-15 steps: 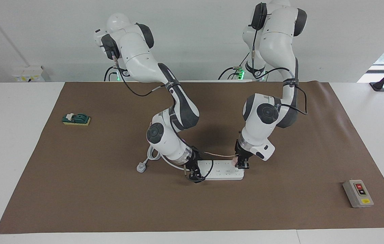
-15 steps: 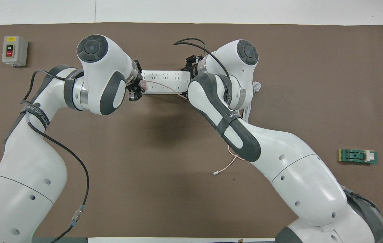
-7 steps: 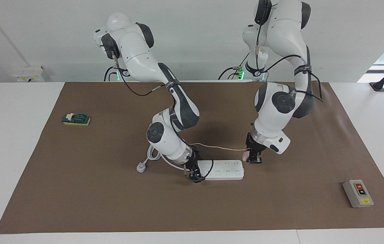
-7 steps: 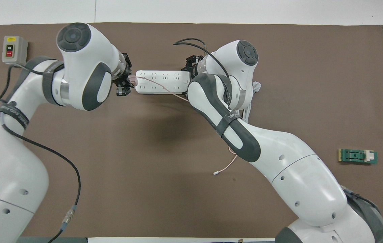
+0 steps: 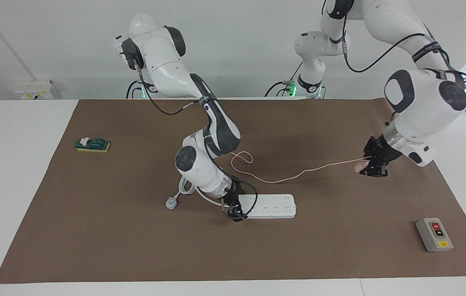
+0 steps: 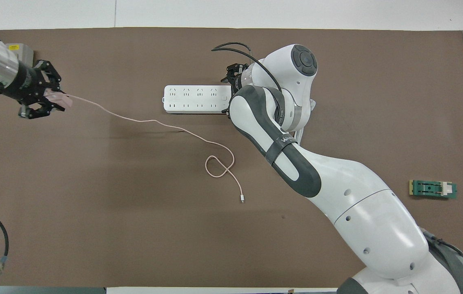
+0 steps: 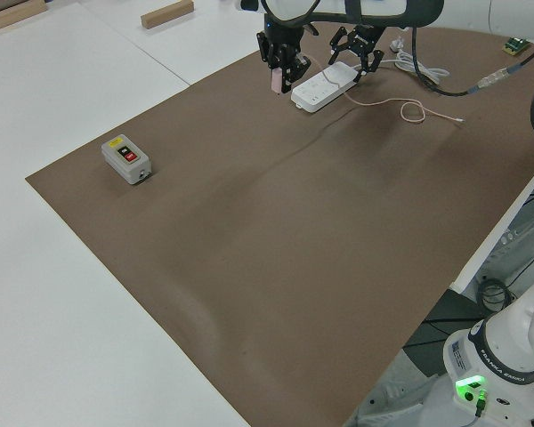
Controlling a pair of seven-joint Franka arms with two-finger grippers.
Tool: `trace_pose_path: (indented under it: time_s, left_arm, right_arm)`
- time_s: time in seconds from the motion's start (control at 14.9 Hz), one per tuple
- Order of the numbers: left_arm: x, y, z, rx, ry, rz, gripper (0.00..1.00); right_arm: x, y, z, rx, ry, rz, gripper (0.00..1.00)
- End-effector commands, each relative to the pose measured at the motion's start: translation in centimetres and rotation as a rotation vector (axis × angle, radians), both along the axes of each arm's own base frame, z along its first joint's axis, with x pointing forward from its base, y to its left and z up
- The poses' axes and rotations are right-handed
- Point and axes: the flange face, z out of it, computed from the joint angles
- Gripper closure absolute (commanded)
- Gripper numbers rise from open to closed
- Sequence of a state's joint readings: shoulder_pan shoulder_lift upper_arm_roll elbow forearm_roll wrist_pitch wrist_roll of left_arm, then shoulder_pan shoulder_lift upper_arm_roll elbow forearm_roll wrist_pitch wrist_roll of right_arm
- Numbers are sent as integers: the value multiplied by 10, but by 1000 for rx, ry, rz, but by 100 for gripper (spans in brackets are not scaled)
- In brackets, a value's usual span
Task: Unplug charger and place it aside
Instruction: 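Carry the pink plug away from the strip while the right gripper lifts off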
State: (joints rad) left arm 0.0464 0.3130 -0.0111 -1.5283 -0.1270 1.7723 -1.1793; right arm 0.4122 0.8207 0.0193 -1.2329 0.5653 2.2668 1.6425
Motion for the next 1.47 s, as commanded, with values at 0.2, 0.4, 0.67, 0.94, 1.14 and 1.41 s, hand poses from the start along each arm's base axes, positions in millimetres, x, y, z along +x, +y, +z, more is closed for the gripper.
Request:
trace_pose_path:
  time_s: [0.2, 0.4, 0.67, 0.94, 1.14, 1.41]
  left_arm:
    - [-52, 156, -10, -98, -12, -307, 100]
    - [-53, 107, -32, -76, -48, -406, 100]
    - [-69, 75, -67, -39, -102, -425, 83]
    - [-65, 52, -60, -44, -90, -457, 0]
    - [-57, 47, -42, -42, -83, -485, 0]
    - [-52, 41, -1, -37, -114, -516, 0]
  right_arm:
    - [-1, -66, 95, -89, -46, 137, 0]
    - [-8, -106, 140, -193, -106, 319, 0]
    - [-27, -177, 210, -338, -195, 690, 0]
    - [-44, -222, 248, -424, -239, 984, 0]
    - [-56, -246, 271, -437, -268, 1123, 0]
    - [-82, -278, 285, -440, -295, 1309, 0]
